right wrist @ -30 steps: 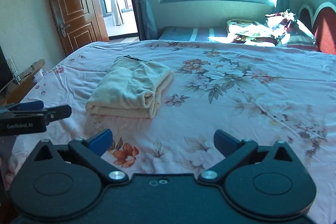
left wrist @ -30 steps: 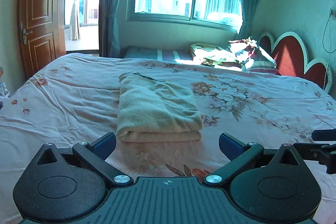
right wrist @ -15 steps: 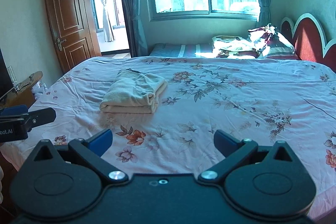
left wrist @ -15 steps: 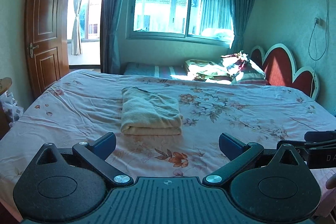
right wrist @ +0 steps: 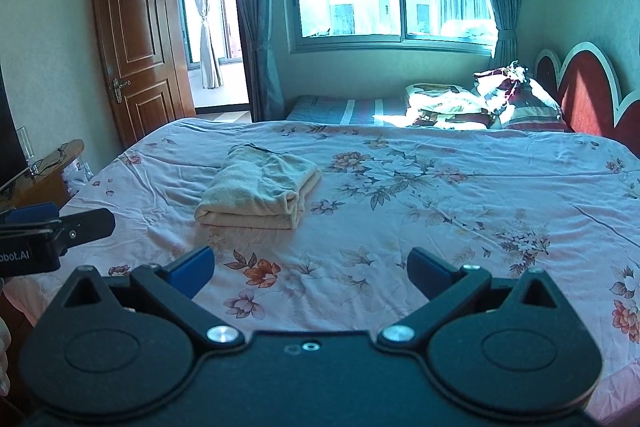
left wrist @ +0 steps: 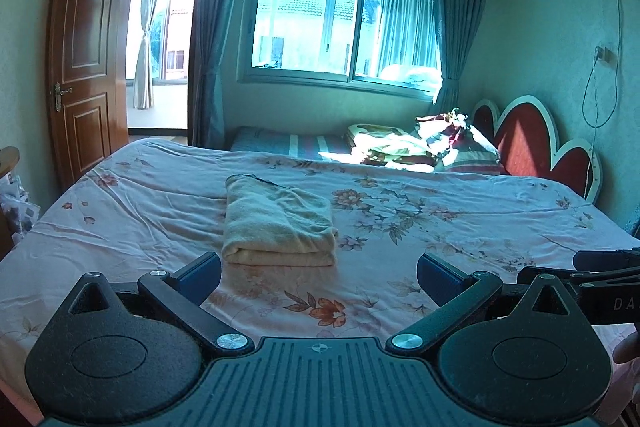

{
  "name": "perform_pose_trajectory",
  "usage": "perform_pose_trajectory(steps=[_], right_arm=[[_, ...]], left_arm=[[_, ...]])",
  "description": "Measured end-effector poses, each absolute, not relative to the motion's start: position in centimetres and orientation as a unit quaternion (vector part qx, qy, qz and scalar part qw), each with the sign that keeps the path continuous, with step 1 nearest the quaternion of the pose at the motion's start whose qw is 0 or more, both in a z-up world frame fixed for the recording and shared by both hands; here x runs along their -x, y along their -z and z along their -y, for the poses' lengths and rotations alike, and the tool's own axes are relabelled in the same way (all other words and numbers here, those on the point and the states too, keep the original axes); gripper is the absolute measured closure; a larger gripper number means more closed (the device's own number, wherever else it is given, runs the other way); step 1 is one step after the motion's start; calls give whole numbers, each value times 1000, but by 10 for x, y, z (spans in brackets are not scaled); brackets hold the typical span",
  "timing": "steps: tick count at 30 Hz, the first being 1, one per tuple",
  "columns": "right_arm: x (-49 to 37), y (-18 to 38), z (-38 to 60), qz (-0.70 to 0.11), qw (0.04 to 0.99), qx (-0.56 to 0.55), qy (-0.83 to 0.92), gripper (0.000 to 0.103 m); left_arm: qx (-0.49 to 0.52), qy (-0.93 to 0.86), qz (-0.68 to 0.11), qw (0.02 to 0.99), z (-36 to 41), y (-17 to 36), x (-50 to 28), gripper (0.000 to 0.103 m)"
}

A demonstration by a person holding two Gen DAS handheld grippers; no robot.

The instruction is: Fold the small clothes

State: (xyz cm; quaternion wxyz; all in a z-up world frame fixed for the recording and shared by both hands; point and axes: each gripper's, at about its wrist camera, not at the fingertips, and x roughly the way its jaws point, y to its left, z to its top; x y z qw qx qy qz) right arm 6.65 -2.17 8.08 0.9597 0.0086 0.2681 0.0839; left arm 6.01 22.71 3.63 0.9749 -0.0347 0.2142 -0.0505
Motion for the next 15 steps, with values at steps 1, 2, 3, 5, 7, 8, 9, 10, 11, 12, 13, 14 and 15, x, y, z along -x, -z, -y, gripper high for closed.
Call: perform_pose_trajectory(steps=[1,2,3,5,7,8,9,10,11,12,13,14,15], right_arm=[[-66,-81,23,-269,960,-9,-82,1],[-67,-81,24,-269,960,-10,-81,1],[-66,-81,25,-269,960,-10,-79,1],[-65,-81,27,-269,960,-12,-77,1],[-64,-81,27,-269,960,-13,-75,1],[-64,-81,27,-269,960,-13,-74,1],[-64,-81,27,-269,960,-12,-74,1],[-64,-81,27,-269,960,-13,-76,1],[-64,-81,27,-269,960,-13,-75,1],[-64,-81,27,-269,960,-13,-75,1],[-64,-81,28,-269,960,-13,-76,1],[-63,-80,27,-269,960,-13,-77,1],[-63,-80,27,-270,960,-12,-76,1]], left_arm=[[34,51,-215,975,-226,-36,-61,0],[33,53,-215,975,-225,-36,-62,0],[33,54,-215,975,-224,-36,-62,0],[32,57,-215,974,-222,-36,-62,0],[32,59,-216,974,-222,-36,-61,0],[31,59,-216,974,-221,-36,-61,0],[31,60,-216,974,-221,-36,-61,0],[31,61,-216,974,-221,-36,-61,0],[31,61,-216,974,-221,-37,-60,0],[31,62,-215,974,-222,-37,-60,0],[31,62,-215,974,-222,-37,-60,0],[31,62,-215,974,-222,-36,-61,0],[31,62,-215,974,-222,-36,-61,0]])
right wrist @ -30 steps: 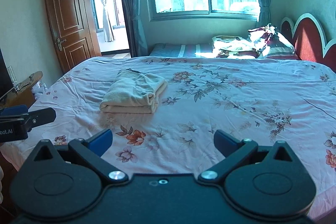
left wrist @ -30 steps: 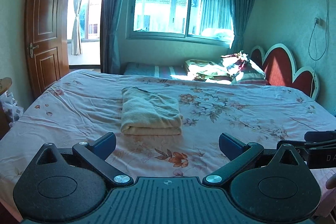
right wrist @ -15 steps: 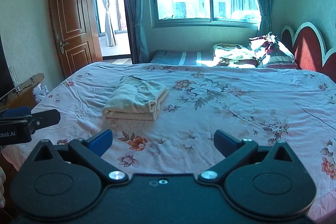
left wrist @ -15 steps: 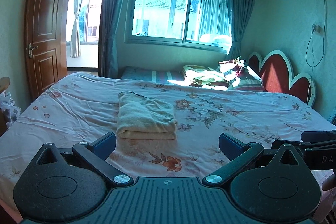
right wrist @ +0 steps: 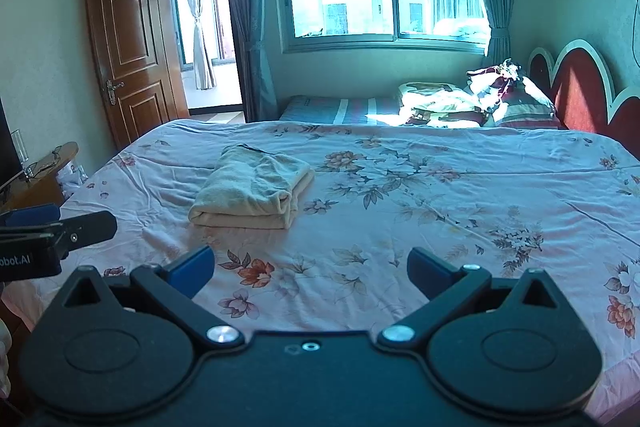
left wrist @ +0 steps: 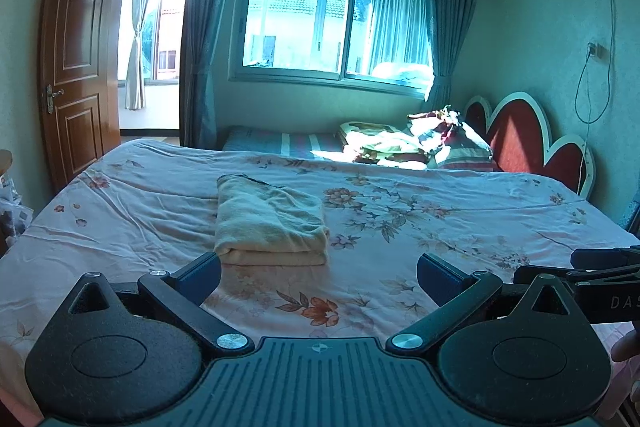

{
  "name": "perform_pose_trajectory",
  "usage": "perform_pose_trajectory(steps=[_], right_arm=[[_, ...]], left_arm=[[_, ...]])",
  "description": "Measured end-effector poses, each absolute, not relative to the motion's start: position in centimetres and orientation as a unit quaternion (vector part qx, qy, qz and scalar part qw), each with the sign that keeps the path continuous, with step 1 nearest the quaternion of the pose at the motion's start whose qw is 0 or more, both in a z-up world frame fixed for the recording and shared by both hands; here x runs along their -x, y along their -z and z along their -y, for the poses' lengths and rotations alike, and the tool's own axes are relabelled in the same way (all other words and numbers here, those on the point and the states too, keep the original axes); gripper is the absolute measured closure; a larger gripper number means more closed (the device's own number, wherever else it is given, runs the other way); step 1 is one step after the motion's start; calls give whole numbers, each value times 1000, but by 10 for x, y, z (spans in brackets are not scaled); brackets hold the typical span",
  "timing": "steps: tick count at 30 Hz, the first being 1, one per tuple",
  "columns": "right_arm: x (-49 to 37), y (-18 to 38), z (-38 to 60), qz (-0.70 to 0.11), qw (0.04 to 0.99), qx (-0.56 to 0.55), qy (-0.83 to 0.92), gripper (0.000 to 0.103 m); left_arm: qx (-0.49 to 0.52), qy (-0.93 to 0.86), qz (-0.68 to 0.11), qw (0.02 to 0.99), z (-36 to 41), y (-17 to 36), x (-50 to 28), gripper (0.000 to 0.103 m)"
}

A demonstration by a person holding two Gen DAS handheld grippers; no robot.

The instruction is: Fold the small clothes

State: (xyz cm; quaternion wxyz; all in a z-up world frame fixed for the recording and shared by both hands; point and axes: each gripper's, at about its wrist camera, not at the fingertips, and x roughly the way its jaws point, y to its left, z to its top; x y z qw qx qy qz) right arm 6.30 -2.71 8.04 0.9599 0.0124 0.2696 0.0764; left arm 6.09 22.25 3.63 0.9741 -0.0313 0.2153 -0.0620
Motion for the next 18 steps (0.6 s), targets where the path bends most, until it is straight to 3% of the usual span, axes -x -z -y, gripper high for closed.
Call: perform_pose_trajectory(steps=[18], right_arm=[[-73,-82,18,-267,960,-10,-84,1]], left_arm=[[32,59,-210,975,-232,-39,-66,0]])
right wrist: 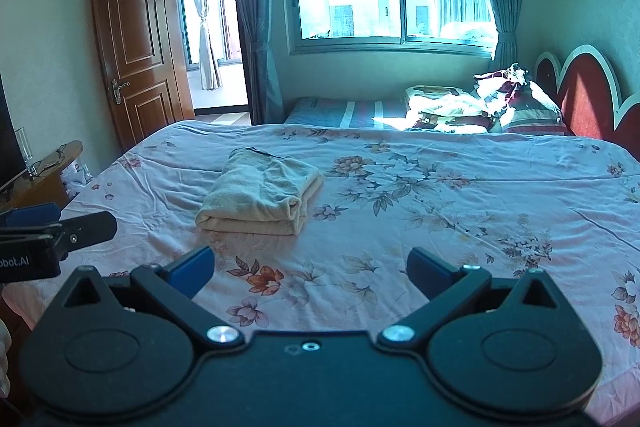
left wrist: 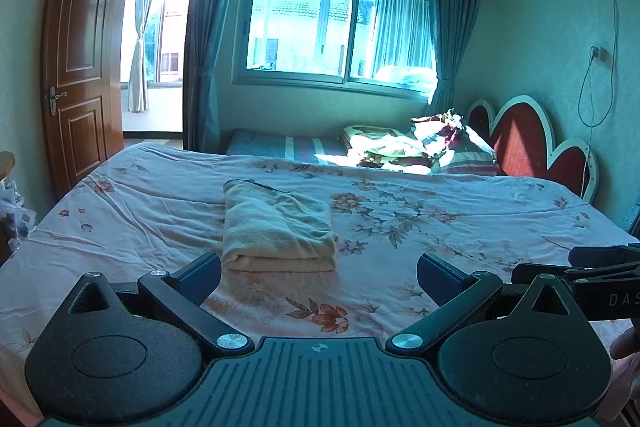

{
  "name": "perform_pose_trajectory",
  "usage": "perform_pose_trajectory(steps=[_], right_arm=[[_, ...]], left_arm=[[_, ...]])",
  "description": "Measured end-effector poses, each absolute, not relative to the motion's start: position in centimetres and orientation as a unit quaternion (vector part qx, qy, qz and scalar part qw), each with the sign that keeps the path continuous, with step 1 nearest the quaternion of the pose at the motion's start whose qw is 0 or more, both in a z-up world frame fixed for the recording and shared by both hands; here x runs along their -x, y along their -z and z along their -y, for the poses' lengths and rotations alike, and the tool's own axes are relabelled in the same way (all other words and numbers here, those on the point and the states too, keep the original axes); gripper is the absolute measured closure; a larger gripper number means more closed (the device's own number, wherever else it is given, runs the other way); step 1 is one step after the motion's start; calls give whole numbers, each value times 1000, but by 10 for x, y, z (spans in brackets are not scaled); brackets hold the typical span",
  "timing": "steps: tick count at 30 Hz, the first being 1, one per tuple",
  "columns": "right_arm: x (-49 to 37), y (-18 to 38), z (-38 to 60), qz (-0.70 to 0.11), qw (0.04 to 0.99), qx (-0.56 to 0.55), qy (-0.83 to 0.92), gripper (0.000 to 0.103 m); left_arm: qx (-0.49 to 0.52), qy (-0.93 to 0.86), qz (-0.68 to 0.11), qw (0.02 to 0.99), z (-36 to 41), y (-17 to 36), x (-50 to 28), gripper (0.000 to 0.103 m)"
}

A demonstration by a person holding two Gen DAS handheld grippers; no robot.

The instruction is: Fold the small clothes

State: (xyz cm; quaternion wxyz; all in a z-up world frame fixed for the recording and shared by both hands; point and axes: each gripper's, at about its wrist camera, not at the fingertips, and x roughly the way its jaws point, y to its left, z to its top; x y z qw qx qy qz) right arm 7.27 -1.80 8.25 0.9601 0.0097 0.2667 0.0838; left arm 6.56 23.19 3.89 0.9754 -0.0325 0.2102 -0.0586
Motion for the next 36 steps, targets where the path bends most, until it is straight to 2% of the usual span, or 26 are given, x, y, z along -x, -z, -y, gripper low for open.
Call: perform_pose_trajectory(steps=[36], right_arm=[[-78,-82,13,-267,960,-8,-85,1]], left_arm=[[33,57,-208,976,-237,-38,-69,0]])
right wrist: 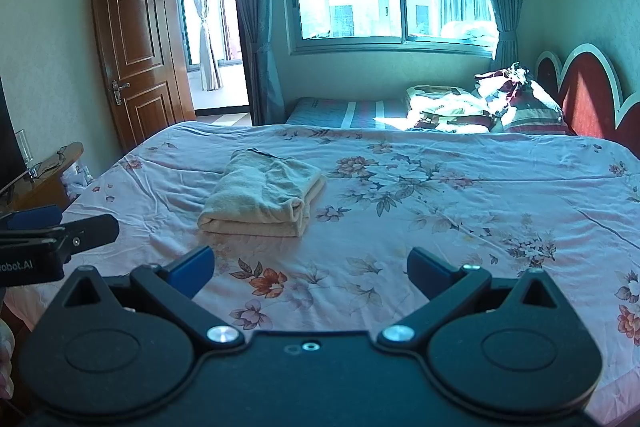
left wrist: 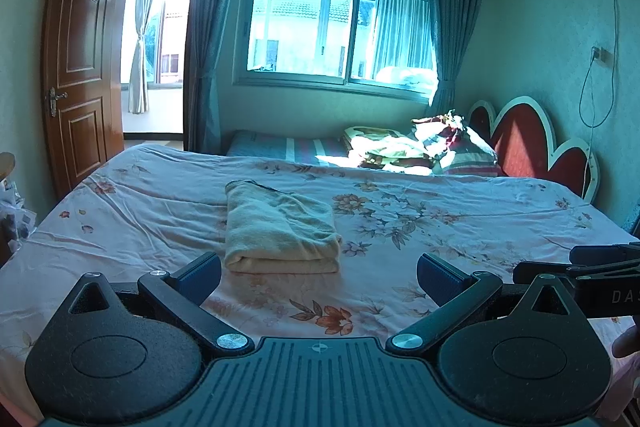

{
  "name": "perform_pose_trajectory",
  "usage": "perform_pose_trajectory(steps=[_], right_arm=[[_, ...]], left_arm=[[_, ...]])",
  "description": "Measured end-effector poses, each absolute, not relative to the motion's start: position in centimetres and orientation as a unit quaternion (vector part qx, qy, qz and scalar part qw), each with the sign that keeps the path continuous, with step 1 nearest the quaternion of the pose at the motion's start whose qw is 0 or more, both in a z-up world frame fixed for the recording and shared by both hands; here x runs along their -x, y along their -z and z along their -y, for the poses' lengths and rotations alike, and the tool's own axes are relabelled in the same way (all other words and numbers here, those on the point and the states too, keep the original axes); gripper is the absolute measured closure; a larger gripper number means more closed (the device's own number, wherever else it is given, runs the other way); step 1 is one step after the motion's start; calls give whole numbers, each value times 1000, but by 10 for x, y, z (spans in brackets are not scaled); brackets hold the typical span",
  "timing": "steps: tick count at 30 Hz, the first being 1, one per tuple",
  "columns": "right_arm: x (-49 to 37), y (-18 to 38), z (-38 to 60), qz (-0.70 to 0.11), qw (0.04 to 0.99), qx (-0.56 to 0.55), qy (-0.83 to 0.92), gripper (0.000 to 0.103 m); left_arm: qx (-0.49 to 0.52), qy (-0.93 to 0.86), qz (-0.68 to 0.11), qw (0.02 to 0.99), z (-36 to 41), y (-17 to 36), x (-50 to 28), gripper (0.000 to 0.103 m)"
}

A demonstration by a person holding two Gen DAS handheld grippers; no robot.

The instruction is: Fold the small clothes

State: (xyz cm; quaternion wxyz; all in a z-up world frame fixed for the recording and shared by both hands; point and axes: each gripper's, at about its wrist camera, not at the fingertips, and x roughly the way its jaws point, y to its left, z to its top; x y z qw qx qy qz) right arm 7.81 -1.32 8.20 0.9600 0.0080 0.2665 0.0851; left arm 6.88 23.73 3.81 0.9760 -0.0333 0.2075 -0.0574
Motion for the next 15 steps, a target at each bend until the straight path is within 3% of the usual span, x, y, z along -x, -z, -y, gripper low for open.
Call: perform_pose_trajectory(steps=[15], right_arm=[[-79,-82,2,-266,960,-8,-87,1]], left_arm=[[12,73,-198,977,-237,-38,-70,0]])
